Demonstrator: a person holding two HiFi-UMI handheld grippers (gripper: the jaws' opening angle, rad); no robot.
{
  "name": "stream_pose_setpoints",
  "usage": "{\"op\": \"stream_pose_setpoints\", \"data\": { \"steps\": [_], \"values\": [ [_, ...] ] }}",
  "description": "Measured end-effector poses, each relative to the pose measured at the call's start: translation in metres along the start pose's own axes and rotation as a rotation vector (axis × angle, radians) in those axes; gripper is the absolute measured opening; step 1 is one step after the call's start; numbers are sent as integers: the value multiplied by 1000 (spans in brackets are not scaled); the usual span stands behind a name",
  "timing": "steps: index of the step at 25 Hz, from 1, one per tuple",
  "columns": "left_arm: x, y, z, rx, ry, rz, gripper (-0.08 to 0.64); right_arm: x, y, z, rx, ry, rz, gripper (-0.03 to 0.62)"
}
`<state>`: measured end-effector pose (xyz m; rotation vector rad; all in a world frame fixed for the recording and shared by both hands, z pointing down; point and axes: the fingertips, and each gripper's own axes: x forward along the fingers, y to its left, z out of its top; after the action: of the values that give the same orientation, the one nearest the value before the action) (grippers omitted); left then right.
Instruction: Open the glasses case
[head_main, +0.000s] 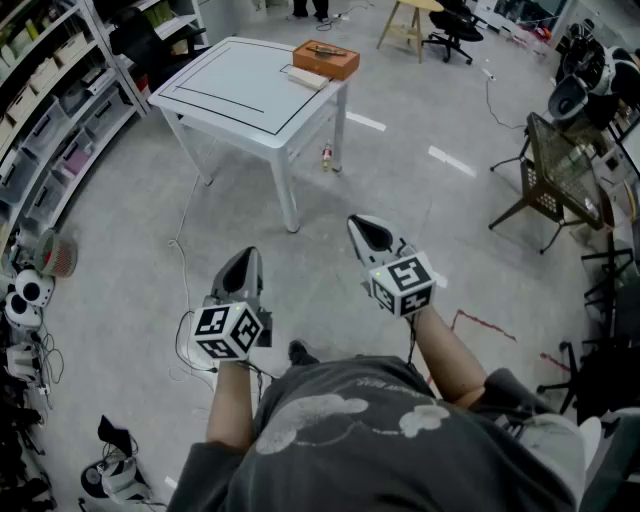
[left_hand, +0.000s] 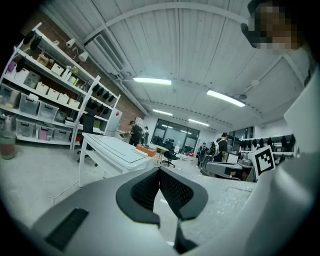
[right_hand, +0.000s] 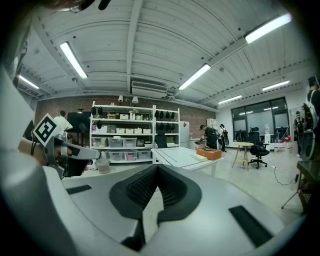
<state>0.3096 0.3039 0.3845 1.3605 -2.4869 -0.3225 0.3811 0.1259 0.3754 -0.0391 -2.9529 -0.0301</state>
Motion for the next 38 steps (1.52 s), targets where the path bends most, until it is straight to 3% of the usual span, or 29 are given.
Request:
{"op": "stream_pose_setpoints", "data": {
  "steps": [5,10,19,27,33,38],
  "values": [
    [3,22,1,27,14,10,3,20,12,-1,-1,0,15,0],
    [-1,40,-10,-9,32,15,3,32,23,-5,-14,19,28,0],
    [-6,90,11,18,14,1,3,75,43,3,-3,-17,-15,0],
    [-4,132,10,-24,48,-8,3,107,51,-12,12,45,-45,0],
    [22,163,8,-36,77,26,3,158,32,-26,-7,80,-53,2],
    [74,190,18,-21,89,58,3,220,2,-29,17,86,-1,2]
  ]
}}
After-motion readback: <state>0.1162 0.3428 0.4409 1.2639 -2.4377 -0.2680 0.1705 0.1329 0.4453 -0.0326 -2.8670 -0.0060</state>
